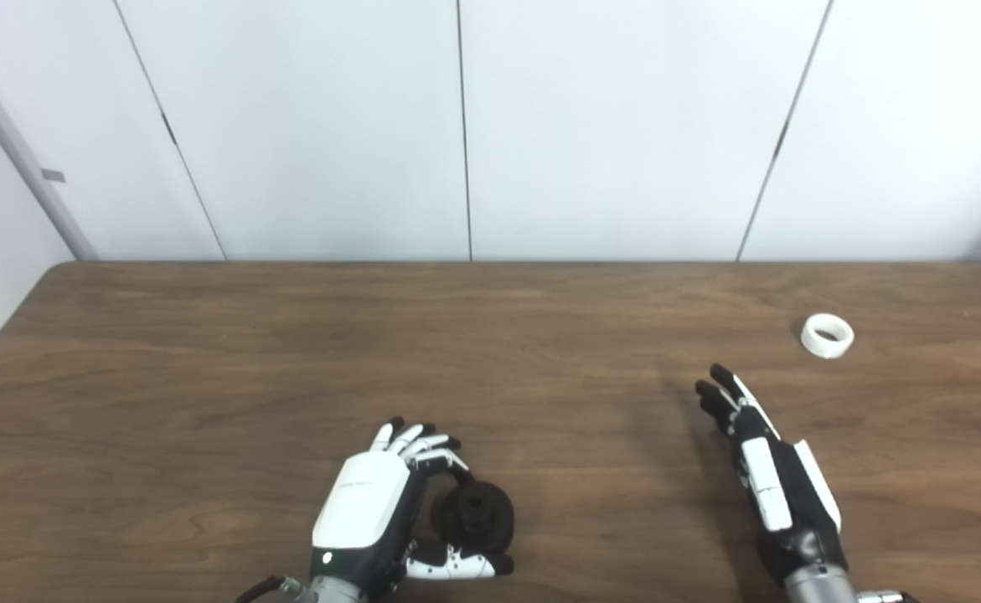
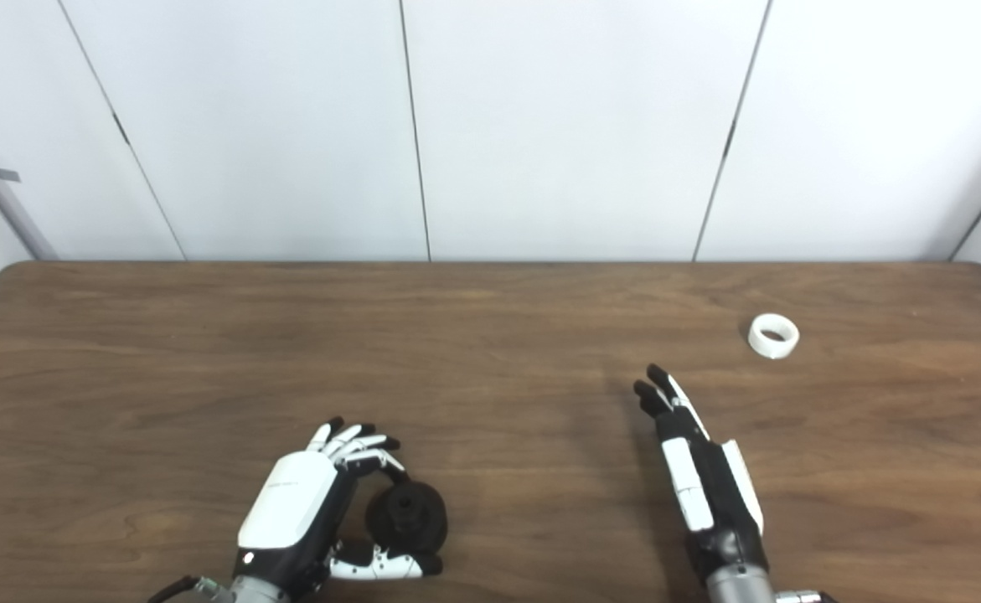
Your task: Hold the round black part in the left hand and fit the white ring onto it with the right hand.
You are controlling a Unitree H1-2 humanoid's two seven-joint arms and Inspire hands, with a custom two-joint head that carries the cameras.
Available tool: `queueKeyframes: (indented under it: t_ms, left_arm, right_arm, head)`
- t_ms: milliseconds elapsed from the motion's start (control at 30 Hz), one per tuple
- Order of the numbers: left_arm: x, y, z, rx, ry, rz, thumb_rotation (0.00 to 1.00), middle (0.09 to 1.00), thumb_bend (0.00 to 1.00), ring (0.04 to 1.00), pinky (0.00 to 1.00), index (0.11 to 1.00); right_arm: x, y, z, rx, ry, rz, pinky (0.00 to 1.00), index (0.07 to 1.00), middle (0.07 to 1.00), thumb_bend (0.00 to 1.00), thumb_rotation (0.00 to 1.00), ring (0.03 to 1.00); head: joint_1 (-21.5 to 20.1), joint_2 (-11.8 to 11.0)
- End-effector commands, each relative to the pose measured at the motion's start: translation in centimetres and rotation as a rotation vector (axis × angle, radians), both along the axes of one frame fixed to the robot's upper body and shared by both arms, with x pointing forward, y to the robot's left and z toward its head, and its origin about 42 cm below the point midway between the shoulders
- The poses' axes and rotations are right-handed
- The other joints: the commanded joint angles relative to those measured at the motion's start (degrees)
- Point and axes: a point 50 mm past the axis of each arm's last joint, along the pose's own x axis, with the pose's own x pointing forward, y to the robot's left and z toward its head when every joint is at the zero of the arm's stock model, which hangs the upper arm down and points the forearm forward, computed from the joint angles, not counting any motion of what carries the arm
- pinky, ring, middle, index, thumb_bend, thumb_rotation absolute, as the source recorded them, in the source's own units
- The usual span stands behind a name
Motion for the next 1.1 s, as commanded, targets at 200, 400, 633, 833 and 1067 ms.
queueKeyframes:
  t_ms: [200,400,633,833,1067]
  left_arm:
    - [-0.3,1.6,-1.6,0.022,0.032,0.029,0.05,0.798,0.52,0.894,1.00,0.485]
    - [-0.5,2.3,-1.6,0.036,0.041,0.035,0.05,0.796,0.52,0.896,1.00,0.485]
    - [-0.4,3.1,-1.6,0.037,0.044,0.030,0.05,0.790,0.52,0.896,1.00,0.485]
    - [-0.2,3.7,-1.4,0.052,0.047,0.027,0.05,0.792,0.52,0.889,1.00,0.485]
    - [-0.1,4.1,-1.4,0.081,0.043,0.016,0.05,0.783,0.52,0.878,1.00,0.484]
  right_arm:
    - [0.0,-0.4,2.0,-0.025,-0.053,0.017,0.95,0.924,0.901,0.61,1.00,0.922]
    - [0.5,-1.1,2.7,-0.060,-0.077,0.013,0.90,0.916,0.915,0.56,0.93,0.923]
    - [1.9,-2.4,5.3,-0.230,-0.135,-0.131,0.84,0.824,0.870,0.62,0.59,0.877]
    - [3.8,-4.7,7.4,-0.430,-0.178,-0.248,0.85,0.738,0.858,0.76,0.38,0.875]
    - [6.0,-7.4,9.1,-0.684,-0.244,-0.306,0.90,0.740,0.877,0.81,0.31,0.914]
  head:
    - [-1.57,0.73]
    - [-4.22,1.26]
    - [-7.38,1.51]
    - [-9.56,1.70]
    - [-11.72,1.70]
